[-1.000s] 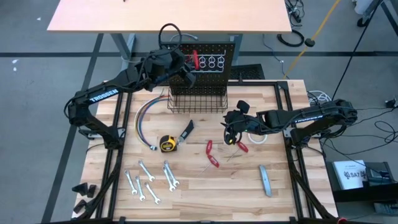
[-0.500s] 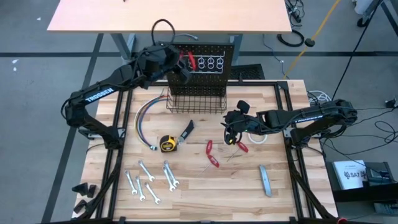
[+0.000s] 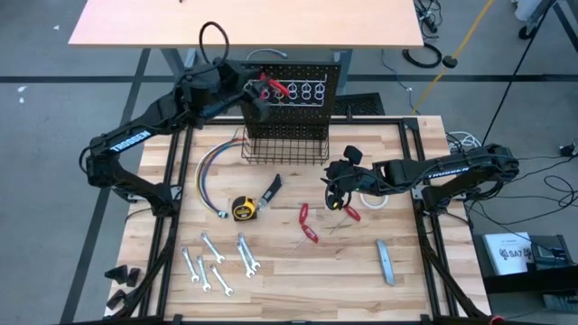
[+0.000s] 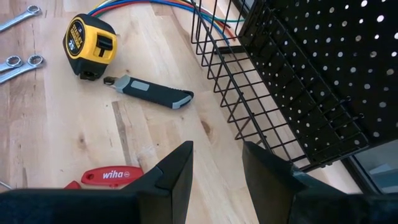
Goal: Hang tools onto peg board
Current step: Hang the top right allen wrench on the peg board
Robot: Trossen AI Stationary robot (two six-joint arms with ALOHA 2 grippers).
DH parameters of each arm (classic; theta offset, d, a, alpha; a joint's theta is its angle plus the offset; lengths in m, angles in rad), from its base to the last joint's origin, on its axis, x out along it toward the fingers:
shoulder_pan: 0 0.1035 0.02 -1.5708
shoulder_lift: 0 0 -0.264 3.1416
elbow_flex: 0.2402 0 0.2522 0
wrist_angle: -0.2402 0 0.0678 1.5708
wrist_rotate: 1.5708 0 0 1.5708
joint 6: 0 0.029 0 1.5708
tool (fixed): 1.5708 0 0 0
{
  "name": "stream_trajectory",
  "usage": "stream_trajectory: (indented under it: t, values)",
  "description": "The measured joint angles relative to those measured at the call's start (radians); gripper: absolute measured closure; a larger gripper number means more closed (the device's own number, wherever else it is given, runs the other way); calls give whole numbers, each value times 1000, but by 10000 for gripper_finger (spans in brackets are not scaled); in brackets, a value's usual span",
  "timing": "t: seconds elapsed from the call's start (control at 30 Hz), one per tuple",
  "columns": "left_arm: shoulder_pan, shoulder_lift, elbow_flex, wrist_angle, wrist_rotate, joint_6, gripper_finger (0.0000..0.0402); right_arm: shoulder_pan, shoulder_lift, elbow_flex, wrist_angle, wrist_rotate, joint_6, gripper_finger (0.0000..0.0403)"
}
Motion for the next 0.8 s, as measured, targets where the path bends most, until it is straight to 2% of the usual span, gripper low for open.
stream_trajectory:
  t: [0.13,0.37,0.5,0.67,0.8]
  values:
    - [-47,-43,0,-140,72,-3,230,0,0,0,0,0,-10,271]
    - [-224,-152,-141,-226,50,-45,230,0,0,0,18,-1,9,271]
    - [-324,-236,-316,-211,44,-61,230,0,0,0,45,-1,64,271]
    - [-414,-317,-591,-86,221,-61,230,0,18,0,45,-1,146,271]
    - [-463,-353,-788,106,284,-63,230,4,46,0,26,-26,291,271]
